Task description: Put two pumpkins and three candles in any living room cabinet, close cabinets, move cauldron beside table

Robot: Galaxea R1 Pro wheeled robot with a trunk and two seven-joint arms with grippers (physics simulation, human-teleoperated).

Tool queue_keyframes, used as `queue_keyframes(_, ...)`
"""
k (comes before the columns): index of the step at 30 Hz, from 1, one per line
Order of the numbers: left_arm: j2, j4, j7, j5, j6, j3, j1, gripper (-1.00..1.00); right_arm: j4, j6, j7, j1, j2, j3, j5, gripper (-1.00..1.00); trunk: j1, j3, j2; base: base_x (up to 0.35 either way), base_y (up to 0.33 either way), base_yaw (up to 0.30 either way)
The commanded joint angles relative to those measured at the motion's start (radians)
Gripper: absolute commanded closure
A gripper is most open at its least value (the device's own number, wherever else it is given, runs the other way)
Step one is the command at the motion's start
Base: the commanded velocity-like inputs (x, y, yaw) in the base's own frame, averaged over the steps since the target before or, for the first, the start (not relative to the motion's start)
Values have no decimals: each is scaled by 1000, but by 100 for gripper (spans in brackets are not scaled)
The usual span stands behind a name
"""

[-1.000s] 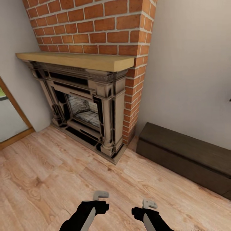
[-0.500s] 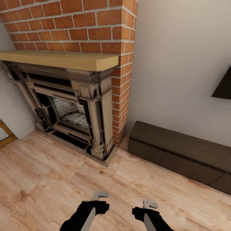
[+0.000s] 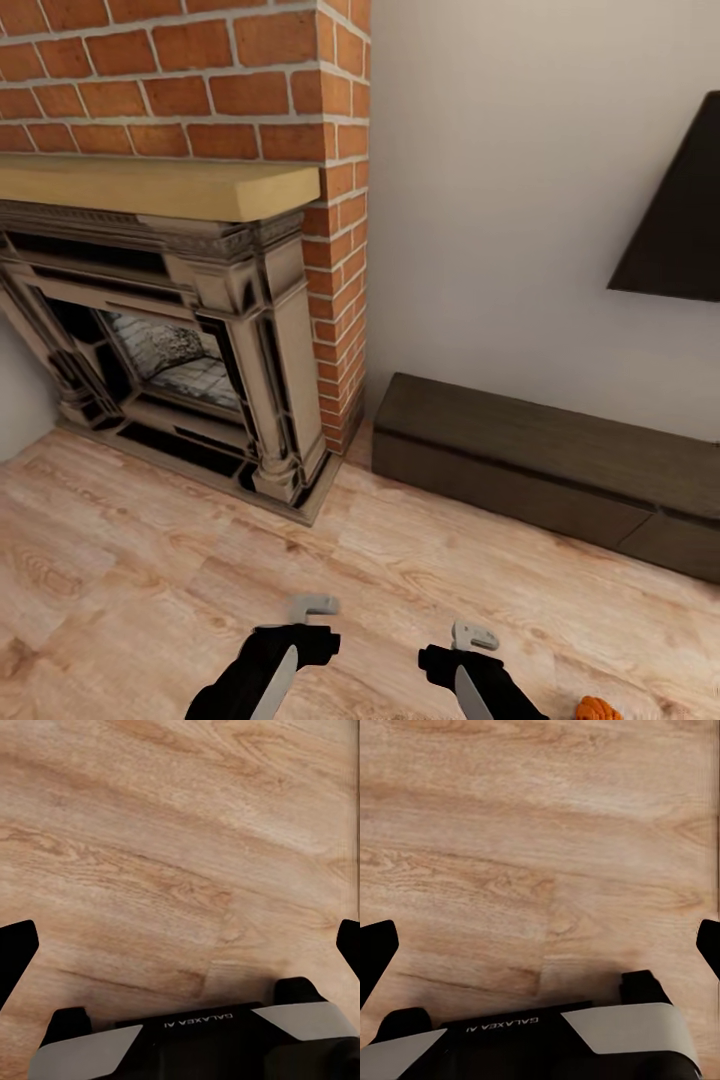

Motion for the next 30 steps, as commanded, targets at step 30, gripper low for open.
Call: queue_keyframes(30,2,-3,7,11,5,-2,0,-100,-2,10,-1,0,-8,-32,-8,-100,0,-30,-1,29,44,-230)
